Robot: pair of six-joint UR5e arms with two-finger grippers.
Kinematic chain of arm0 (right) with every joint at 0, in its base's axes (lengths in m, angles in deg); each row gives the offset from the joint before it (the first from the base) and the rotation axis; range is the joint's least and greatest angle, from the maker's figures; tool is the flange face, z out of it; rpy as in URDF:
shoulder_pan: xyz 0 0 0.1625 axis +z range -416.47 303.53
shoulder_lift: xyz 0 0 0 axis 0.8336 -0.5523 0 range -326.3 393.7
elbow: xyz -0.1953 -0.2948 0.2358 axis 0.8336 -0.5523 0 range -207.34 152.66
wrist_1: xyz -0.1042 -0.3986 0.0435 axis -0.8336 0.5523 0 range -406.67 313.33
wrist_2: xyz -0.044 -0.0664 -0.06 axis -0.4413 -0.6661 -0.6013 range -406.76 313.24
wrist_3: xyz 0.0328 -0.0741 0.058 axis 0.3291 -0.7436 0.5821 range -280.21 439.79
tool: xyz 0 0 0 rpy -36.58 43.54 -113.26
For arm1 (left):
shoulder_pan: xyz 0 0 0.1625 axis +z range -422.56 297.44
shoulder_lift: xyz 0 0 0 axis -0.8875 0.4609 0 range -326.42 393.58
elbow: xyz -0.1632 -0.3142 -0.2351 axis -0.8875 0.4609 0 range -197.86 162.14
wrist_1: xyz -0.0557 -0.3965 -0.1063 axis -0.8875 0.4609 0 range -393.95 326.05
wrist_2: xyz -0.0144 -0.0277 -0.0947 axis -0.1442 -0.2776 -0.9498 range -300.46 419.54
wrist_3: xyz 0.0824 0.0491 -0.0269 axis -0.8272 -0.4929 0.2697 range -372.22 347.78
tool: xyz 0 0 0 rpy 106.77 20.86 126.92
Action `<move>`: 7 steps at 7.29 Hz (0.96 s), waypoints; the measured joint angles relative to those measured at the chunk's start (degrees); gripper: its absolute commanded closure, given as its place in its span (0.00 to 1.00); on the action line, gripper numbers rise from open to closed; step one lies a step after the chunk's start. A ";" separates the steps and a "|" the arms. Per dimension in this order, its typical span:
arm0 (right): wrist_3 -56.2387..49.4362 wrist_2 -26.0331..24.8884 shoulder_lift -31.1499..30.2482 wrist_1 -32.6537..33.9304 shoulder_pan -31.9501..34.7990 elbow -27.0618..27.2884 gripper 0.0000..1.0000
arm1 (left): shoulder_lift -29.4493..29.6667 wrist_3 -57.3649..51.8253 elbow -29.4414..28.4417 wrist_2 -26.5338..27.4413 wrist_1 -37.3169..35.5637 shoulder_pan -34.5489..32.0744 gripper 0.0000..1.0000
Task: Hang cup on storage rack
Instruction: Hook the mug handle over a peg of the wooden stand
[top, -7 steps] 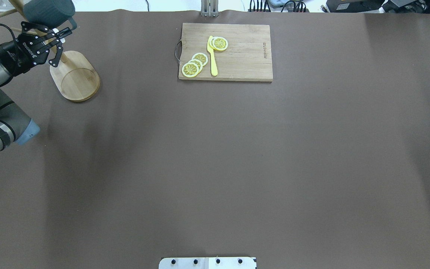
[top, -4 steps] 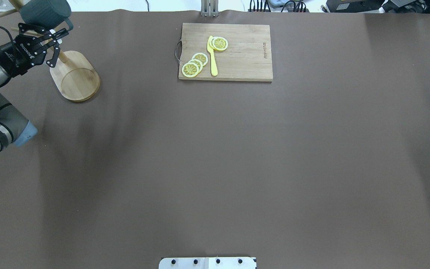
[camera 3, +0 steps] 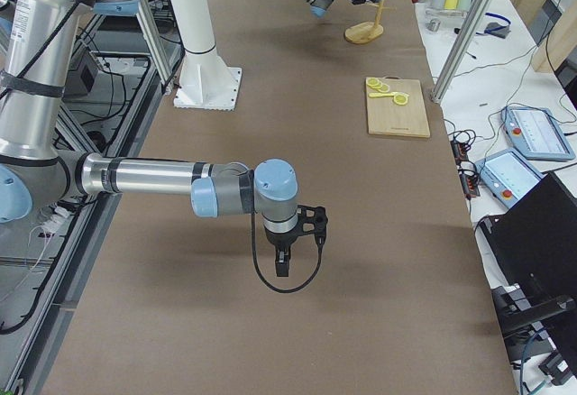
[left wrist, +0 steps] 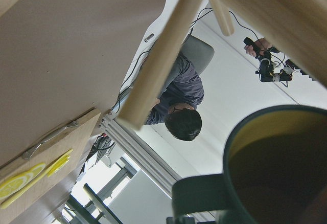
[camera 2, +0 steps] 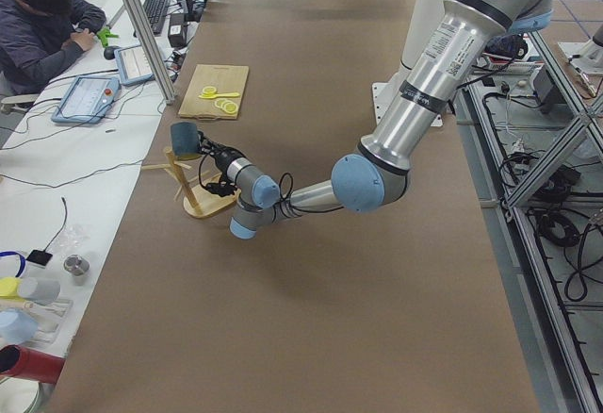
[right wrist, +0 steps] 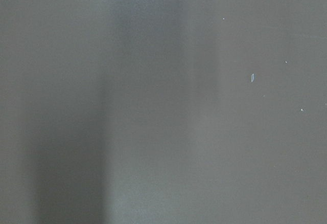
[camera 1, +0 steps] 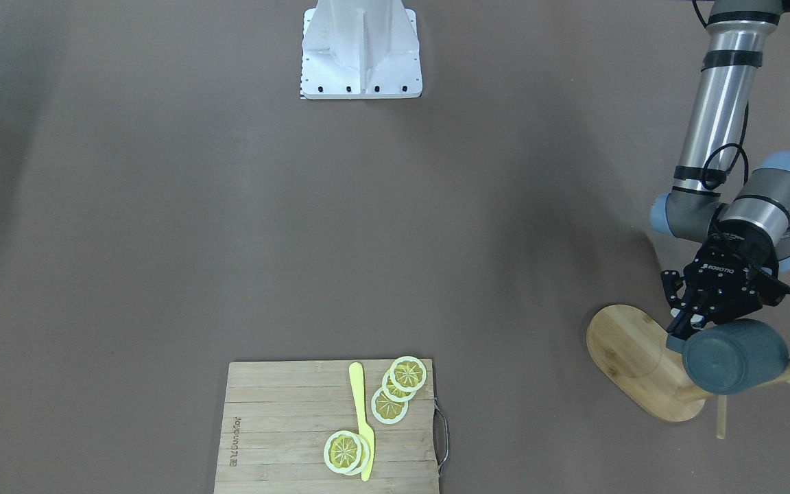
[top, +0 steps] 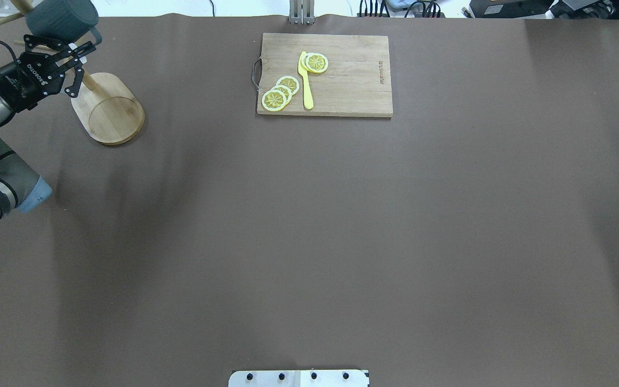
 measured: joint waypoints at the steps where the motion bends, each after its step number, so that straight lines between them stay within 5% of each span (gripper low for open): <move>1: 0.00 0.00 0.04 0.00 0.00 0.00 0.00 | -0.04 -0.22 -0.02 0.11 -0.05 0.02 0.01; 7: 0.08 0.00 0.08 0.00 0.00 -0.17 0.00 | -0.57 -4.96 1.91 0.35 -0.23 0.37 0.01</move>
